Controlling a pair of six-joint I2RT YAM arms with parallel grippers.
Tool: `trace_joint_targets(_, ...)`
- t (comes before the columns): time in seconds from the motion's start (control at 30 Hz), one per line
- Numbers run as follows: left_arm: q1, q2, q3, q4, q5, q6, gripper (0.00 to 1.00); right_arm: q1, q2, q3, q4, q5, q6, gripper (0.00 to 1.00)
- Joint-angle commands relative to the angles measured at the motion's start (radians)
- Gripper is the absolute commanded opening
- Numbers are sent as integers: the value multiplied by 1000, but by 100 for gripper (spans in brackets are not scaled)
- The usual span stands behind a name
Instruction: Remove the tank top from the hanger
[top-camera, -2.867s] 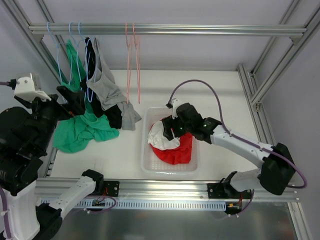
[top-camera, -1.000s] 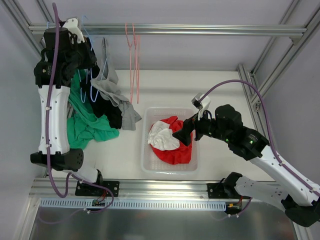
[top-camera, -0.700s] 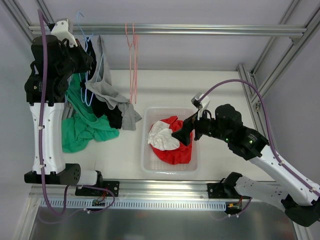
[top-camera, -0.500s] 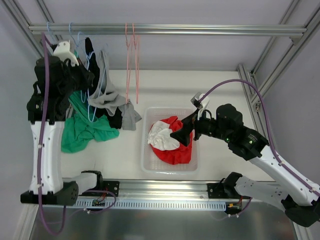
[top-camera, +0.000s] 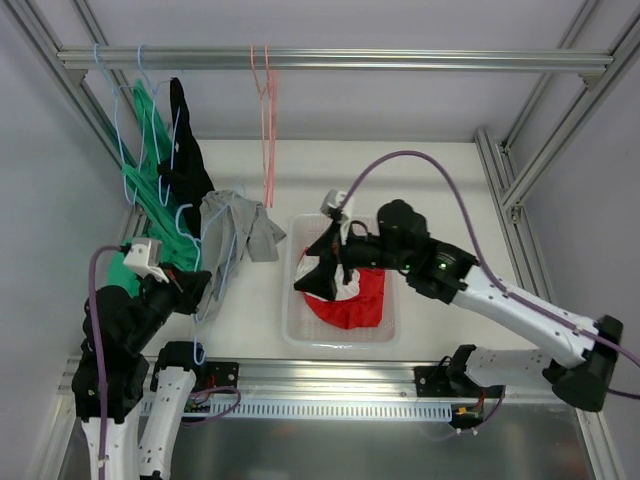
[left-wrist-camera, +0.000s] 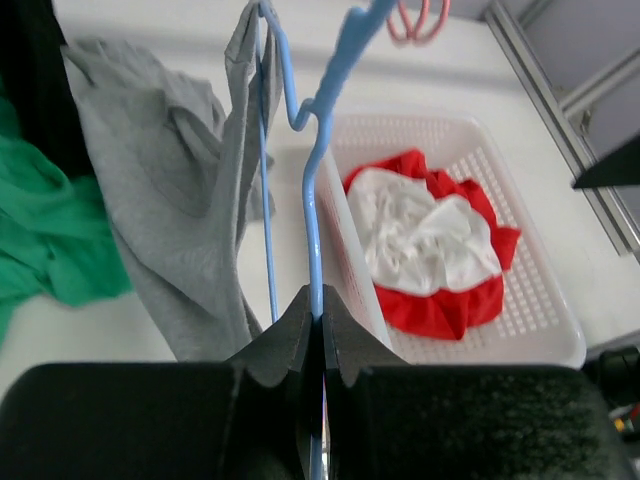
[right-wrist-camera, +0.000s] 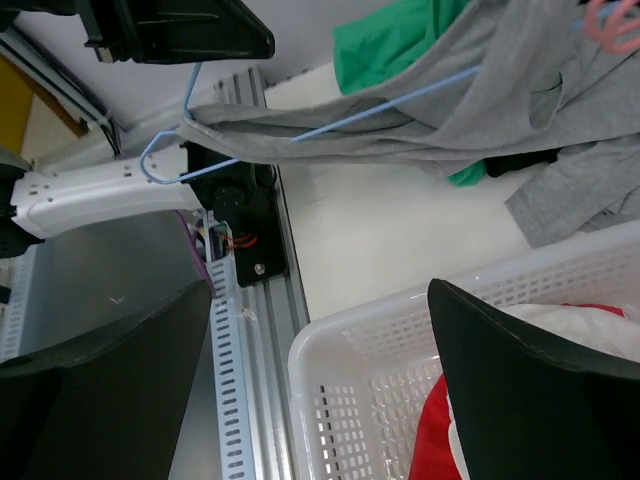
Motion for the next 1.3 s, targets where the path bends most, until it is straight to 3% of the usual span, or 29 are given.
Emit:
trace_joint_targets(0.0,9,-126,-99,-11,146,-85,0,81,133,133,73,71,-73,94)
trace_joint_targets(0.1,7,-283,-122,-17,163,-120,0,118,276,251,64,159,-106,89)
trace_joint_targets(0.3,3,-294,-142,-23,250,-194,0,127,514,422,12,275,-135,82)
trace_joint_targets(0.63,-16,-331,-135,-40,265,-214,0,128,606,432,64,449,-200,70)
trace_joint_targets(0.73,-20,-326,-119,-46,259,-211,0,128,618,431,66,449,-206,58)
trace_joint_targets(0.83,-22,-323,-113,-51,247,-206,0,127,618,428,64,443,-203,37)
trace_joint_targets(0.87,-22,-322,-110,-54,244,-203,0,128,609,426,64,443,-203,10)
trace_joint_targets(0.9,-23,-320,-106,-57,239,-200,0,130,602,419,70,449,-200,0)
trace_joint_targets(1.03,-36,-311,-55,-89,195,-154,0,128,536,394,73,452,-191,0)
trace_joint_targets(1.2,-69,-318,-21,-120,172,-99,0,115,451,382,72,622,-204,0)
trace_joint_targets(1.27,-80,-325,-18,-120,179,-83,0,90,453,397,66,615,-194,0)
